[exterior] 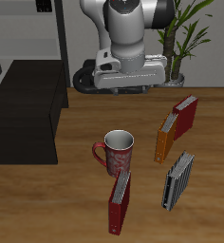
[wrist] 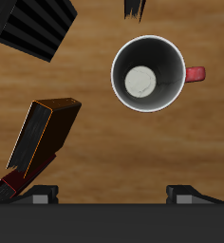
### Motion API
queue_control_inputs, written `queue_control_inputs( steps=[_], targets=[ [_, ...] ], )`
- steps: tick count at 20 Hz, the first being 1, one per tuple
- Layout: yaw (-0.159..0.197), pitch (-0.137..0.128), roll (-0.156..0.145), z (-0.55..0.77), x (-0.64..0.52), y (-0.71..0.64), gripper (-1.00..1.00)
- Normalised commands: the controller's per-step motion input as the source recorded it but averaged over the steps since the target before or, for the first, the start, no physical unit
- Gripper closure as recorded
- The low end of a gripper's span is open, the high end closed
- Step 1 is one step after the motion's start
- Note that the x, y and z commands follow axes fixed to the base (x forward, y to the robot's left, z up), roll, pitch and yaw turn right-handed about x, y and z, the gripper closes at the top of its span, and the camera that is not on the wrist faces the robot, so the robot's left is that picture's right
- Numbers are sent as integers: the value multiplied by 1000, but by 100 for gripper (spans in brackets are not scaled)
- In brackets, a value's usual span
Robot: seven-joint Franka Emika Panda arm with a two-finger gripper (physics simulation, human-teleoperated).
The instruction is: Place the striped book upright on top of the shelf
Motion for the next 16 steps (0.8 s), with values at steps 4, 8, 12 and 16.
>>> queue_control_inputs(
  steps=[4,8,12,16],
  targets=[
    [-13,17,-21,-101,80,188,-100],
    [42,-43,18,76,-8,147,-100],
    [-23,-32,-24,220,197,172,-100],
    [-32,-37,-20,240,366,191,-100]
  ],
)
